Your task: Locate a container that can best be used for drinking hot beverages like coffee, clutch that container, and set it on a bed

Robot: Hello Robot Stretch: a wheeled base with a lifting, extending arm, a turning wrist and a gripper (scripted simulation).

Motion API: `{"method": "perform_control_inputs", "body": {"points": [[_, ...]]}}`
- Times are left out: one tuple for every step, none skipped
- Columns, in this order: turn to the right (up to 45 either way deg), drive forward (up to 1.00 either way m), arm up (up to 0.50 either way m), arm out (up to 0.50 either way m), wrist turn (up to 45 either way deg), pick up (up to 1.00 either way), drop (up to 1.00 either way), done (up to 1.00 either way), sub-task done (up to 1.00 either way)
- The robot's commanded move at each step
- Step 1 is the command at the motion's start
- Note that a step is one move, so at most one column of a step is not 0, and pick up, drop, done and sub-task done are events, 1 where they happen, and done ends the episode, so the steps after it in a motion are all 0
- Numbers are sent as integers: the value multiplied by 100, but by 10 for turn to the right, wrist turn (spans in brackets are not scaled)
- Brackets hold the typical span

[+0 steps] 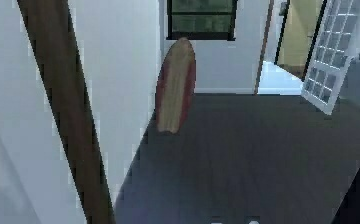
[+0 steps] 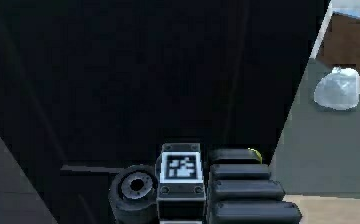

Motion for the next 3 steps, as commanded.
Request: {"method": "perform_control_inputs", "body": {"points": [[240,0,0,0,0,0,0,0,0],[0,90,0,0,0,0,0,0,0],[30,0,0,0,0,0,0,0,0]]}}
